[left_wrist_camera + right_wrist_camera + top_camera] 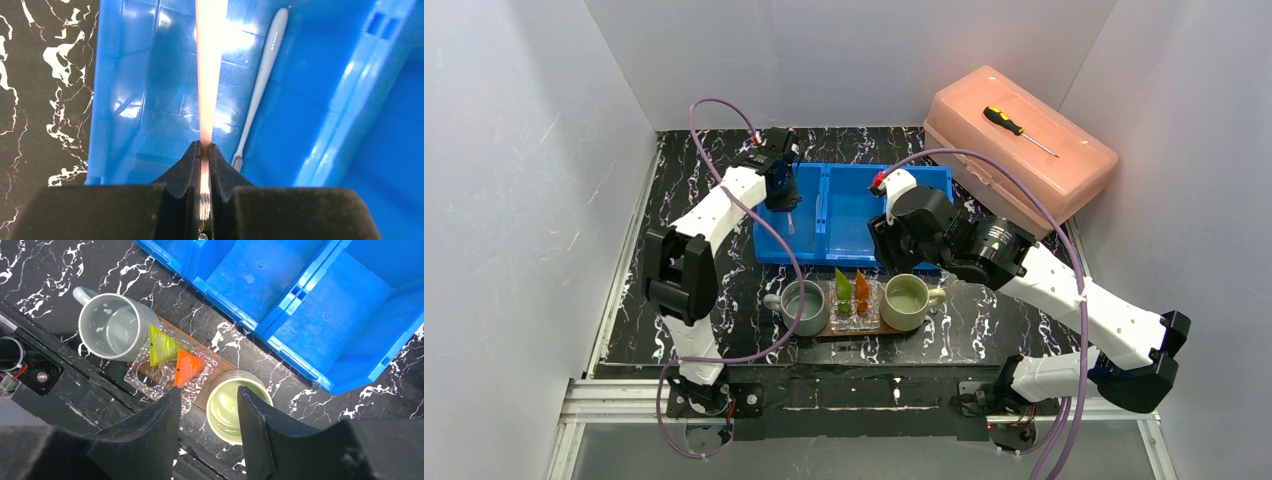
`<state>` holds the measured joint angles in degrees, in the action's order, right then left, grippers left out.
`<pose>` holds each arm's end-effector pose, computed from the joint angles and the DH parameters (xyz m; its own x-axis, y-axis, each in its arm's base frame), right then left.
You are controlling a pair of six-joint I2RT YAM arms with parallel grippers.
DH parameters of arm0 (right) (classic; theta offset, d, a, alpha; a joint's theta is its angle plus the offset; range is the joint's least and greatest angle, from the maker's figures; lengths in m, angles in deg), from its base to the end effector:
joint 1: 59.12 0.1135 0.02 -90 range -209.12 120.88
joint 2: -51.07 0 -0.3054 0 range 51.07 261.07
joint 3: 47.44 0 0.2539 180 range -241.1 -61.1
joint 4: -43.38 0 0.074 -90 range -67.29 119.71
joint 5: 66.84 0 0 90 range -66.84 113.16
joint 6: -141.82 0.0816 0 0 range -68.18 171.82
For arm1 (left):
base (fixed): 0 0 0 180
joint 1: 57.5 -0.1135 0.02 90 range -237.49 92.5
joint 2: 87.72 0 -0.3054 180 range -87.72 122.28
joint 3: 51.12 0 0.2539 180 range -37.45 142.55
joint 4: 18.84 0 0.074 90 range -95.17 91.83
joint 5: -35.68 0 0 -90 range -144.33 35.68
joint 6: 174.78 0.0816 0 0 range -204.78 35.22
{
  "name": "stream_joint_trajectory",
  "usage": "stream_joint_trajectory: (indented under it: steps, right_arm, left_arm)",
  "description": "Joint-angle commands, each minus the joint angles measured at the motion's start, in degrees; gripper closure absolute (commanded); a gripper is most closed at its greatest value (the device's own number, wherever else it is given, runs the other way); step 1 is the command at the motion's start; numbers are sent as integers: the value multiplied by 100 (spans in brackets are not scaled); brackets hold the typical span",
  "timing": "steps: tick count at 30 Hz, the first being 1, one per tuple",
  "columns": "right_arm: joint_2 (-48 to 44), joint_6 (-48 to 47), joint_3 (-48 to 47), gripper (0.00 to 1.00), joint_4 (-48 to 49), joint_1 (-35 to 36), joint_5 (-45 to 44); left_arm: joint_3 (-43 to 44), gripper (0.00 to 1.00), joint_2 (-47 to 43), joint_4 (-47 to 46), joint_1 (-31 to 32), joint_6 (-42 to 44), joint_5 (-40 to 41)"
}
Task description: Prepare toiletry sets of a toothbrush and toothpaste on the tray
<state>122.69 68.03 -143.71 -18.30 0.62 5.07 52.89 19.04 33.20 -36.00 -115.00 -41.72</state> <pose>0.1607 0.2252 0.4179 -0.4857 -0.3060 -0.8188 -0.5837 0.8108 0.0433 0.4254 -0.1485 0.2682 -0.7780 -0.2215 -0.5879 -0.1747 0.9752 -0.1362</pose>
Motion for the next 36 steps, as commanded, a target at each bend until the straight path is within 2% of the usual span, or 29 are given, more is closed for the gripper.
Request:
stream_joint_trajectory:
  steps: [1,11,17,24,28,32,36]
  right_arm:
    - [-129,95,-175,47,157,11,179]
    - [-130,116,-270,39,393,11,465]
    - [-184,176,-148,36,781,12,849]
    - [-434,155,34,26,1419,11,1244]
    - [-463,80,8,23,1530,11,1380]
    - [-447,117,26,23,1748,11,1758]
    - [-469,369,146,22,2050,11,2046]
  left_arm:
    - [59,100,-551,118,0,42,-145]
    - [14,100,-1517,136,-5,218,-1225]
    - [46,100,-1960,248,-1,304,-2267]
    - [-47,100,-2372,259,-1,469,-3708]
    - [-209,100,-2614,259,-5,525,-4382]
    - [-361,100,-2819,149,3,294,-4809]
    - [-744,100,-3117,-200,-5,-281,-4992]
